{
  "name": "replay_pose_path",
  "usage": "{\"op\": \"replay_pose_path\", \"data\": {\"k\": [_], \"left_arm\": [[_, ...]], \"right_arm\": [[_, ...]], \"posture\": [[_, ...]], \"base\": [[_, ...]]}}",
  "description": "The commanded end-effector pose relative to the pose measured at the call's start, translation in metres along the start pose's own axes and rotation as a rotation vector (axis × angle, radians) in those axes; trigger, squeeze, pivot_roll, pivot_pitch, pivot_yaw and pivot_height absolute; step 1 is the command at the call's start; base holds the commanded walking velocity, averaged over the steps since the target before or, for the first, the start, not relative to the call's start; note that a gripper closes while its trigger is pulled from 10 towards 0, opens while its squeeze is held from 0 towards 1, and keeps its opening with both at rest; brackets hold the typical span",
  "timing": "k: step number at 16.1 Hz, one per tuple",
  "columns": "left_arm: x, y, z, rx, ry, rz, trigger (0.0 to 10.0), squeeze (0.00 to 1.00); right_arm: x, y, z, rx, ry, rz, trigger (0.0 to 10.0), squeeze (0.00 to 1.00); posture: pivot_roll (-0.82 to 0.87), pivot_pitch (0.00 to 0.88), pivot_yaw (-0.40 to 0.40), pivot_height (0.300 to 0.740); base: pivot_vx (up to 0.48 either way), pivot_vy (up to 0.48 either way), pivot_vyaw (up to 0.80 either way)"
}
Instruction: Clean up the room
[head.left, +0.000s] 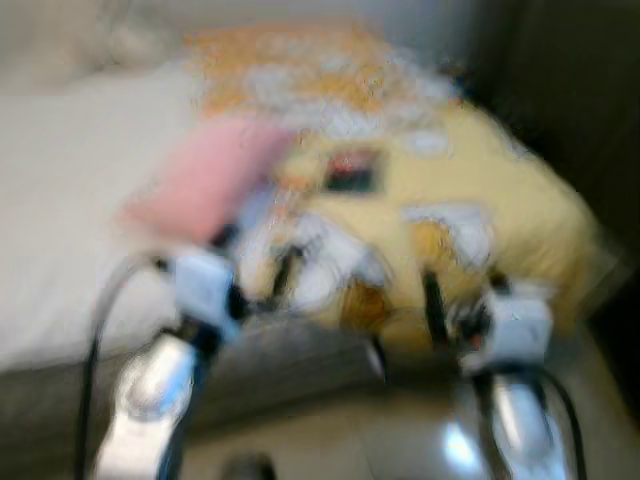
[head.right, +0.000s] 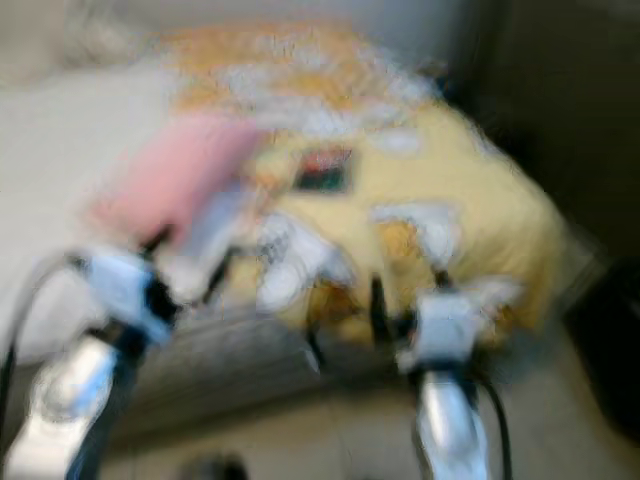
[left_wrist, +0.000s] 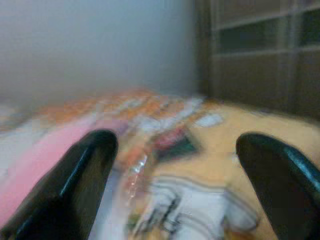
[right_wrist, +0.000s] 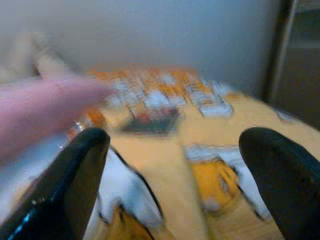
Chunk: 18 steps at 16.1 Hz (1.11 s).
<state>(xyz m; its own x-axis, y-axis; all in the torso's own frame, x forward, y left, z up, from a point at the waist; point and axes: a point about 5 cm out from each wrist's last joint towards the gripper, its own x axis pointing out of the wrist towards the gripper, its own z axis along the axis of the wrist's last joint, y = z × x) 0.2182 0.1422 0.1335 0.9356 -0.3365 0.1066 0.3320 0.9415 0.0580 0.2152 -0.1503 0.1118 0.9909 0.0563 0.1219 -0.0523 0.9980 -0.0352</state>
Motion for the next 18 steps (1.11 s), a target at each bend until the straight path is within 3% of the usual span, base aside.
{"op": "replay_pose_path", "data": {"k": [1,6,14,16,18], "left_arm": [[0.008,0.006,-0.001,0.014,0.011,0.006,10.0,0.00],[0.017,0.009,-0.011,0.006,0.059,0.028,10.0,0.00],[0.027,0.001,-0.015,0.031,0.069,-0.060,10.0,0.00],[0.037,0.000,-0.019,0.072,0.104,-0.048,10.0,0.00],[0.054,0.007,-0.026,0.052,0.173,0.001,10.0,0.00]], "right_arm": [[-0.003,0.003,-0.006,0.013,0.028,-0.006,10.0,0.00],[0.004,0.001,-0.009,0.006,0.038,-0.006,10.0,0.00],[0.008,0.002,-0.012,0.004,0.042,-0.011,10.0,0.00],[0.009,0.003,-0.012,0.007,0.042,-0.009,10.0,0.00],[0.010,0.004,-0.013,0.010,0.043,-0.003,10.0,0.00]], "posture": [[-0.16,0.069,0.079,0.740],[-0.17,0.066,0.078,0.740],[-0.17,0.064,0.083,0.740],[-0.17,0.065,0.081,0.740],[-0.17,0.068,0.076,0.740]], "base": [[0.454,0.000,0.00],[0.454,0.000,0.00],[0.456,0.000,0.00],[0.414,0.000,0.00],[0.000,0.000,0.00]]}}
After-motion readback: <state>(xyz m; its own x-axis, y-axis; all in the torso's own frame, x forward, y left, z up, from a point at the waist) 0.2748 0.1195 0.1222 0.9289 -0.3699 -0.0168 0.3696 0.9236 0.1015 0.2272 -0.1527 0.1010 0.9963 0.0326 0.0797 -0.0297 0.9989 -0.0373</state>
